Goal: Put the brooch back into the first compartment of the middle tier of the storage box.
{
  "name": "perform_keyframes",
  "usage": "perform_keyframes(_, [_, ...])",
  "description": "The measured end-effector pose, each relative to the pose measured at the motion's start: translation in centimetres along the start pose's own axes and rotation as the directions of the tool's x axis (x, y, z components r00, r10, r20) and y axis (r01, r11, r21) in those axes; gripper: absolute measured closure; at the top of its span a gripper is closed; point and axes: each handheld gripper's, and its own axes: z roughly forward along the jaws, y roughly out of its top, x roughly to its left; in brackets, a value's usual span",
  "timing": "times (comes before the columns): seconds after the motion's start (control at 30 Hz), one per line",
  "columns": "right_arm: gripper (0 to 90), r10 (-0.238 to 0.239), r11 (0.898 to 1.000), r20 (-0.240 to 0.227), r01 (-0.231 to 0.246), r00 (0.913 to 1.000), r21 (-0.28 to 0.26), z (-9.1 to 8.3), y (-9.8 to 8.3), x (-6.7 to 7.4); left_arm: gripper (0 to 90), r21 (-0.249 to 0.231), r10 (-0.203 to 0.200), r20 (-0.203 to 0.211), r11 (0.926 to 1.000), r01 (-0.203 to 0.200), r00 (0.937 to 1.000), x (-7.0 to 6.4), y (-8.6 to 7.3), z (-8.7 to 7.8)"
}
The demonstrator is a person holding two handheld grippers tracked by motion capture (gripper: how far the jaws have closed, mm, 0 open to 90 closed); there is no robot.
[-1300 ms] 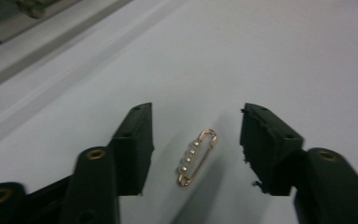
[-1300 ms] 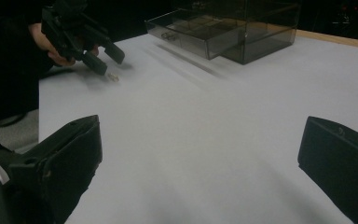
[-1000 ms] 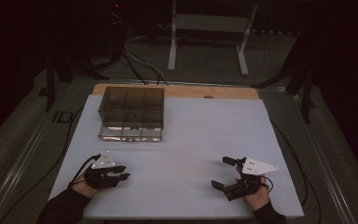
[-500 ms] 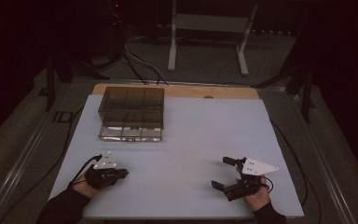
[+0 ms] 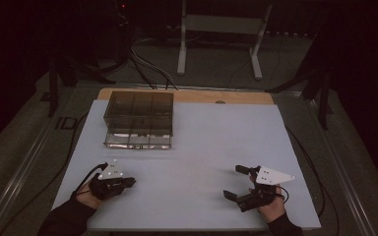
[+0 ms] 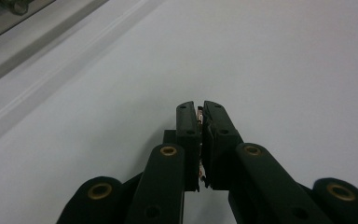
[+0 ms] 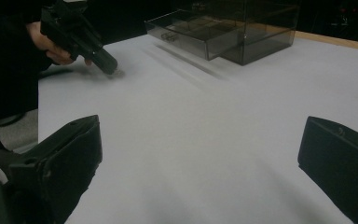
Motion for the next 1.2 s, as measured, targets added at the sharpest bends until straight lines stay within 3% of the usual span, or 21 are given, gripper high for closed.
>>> perform_keyframes(0.77, [0.0,-0.002,1.000,0.001,0.002,1.0000,0.003,0.0,0.0,0.0,87.0,0.013,-0.005,0.024,0.9999,0.005,0.9997,-0.4,0.9,-0.6])
perform_keyframes(1.2, [0.0,0.003,1.000,0.003,-0.003,1.0000,0.001,0.1,0.0,0.0,87.0,-0.021,-0.020,0.028,0.9996,0.020,0.9994,-0.2,1.6,-1.3])
